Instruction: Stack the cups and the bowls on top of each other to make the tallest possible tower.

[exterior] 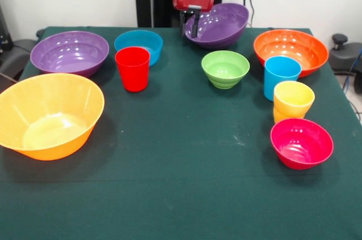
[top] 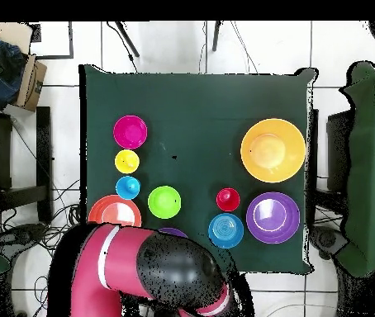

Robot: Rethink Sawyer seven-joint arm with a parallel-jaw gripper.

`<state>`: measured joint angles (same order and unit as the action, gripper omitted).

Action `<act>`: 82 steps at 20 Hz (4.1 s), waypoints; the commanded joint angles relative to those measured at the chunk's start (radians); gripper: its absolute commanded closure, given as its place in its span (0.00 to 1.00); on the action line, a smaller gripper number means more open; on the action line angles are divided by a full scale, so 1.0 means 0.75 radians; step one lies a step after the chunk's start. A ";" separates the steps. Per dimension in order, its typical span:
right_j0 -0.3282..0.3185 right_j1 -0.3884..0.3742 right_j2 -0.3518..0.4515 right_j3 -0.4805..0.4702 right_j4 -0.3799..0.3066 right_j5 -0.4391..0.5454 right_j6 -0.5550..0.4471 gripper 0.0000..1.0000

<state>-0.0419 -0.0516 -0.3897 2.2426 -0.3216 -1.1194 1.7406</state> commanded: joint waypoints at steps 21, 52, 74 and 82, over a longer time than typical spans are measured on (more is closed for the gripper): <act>0.006 -0.020 0.136 0.058 -0.015 0.487 0.173 1.00; 0.018 0.012 0.126 0.044 -0.016 0.439 0.196 1.00; -0.032 0.023 0.142 0.035 -0.046 0.470 0.197 1.00; -0.020 0.014 0.140 0.034 -0.036 0.475 0.188 1.00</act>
<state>-0.0550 -0.1323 -0.3874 2.3156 -0.3274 -0.9498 1.7408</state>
